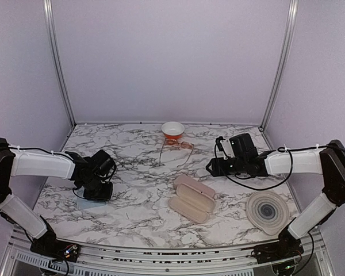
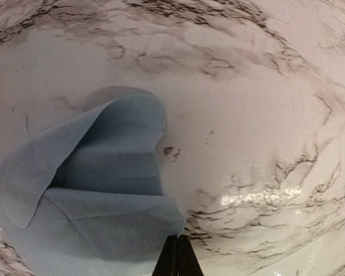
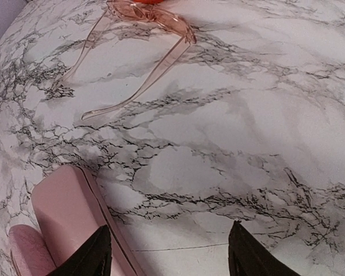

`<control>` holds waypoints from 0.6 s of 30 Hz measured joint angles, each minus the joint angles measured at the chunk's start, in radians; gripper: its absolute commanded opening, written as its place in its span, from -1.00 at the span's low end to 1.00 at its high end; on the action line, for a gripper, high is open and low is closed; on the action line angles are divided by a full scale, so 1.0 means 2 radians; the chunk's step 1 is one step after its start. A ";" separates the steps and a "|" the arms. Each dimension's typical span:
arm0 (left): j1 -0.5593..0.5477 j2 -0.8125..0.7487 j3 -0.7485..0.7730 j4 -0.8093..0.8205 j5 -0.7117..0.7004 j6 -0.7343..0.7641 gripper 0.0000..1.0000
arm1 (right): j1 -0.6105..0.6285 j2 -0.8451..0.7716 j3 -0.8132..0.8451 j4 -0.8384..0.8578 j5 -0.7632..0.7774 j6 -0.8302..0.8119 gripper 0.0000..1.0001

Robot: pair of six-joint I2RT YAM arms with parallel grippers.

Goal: Organize the sunglasses
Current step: Move the glasses cleaning cloth to the center of the board.

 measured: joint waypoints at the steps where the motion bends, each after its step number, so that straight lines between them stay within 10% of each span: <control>1: -0.010 0.002 0.004 0.000 0.006 -0.004 -1.00 | 0.000 -0.005 -0.002 0.000 0.003 0.001 0.34; 18: -0.173 0.177 0.198 0.017 0.075 -0.073 -0.91 | 0.009 -0.180 -0.025 -0.085 0.048 0.029 0.37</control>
